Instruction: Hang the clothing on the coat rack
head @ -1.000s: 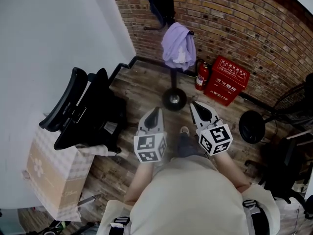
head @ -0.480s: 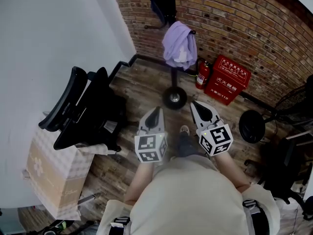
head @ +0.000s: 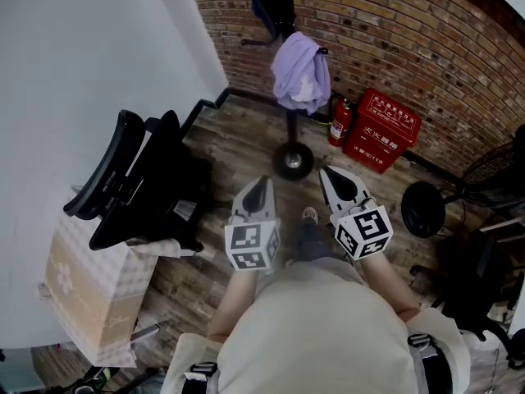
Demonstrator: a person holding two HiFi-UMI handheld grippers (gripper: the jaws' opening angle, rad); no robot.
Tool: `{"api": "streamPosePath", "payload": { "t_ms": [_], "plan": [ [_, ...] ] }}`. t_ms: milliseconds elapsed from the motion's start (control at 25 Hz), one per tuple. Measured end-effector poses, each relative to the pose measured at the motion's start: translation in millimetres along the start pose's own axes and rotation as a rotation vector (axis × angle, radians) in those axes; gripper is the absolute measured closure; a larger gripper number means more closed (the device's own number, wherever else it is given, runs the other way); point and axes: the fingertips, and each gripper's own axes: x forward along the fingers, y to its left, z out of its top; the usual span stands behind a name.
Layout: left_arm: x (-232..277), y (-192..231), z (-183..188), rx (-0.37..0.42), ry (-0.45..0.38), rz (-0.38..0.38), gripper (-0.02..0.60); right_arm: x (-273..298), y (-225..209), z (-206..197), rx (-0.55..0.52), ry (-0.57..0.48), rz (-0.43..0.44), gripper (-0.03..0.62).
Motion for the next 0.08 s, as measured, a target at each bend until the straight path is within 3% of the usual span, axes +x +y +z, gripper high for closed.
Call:
{"api": "streamPosePath", "payload": {
  "t_ms": [80],
  "plan": [
    [1.2, -0.2, 0.2, 0.002, -0.001, 0.0, 0.566, -0.1, -1.5, 0.9, 0.001, -0.003, -0.001, 0.595]
  ]
}}
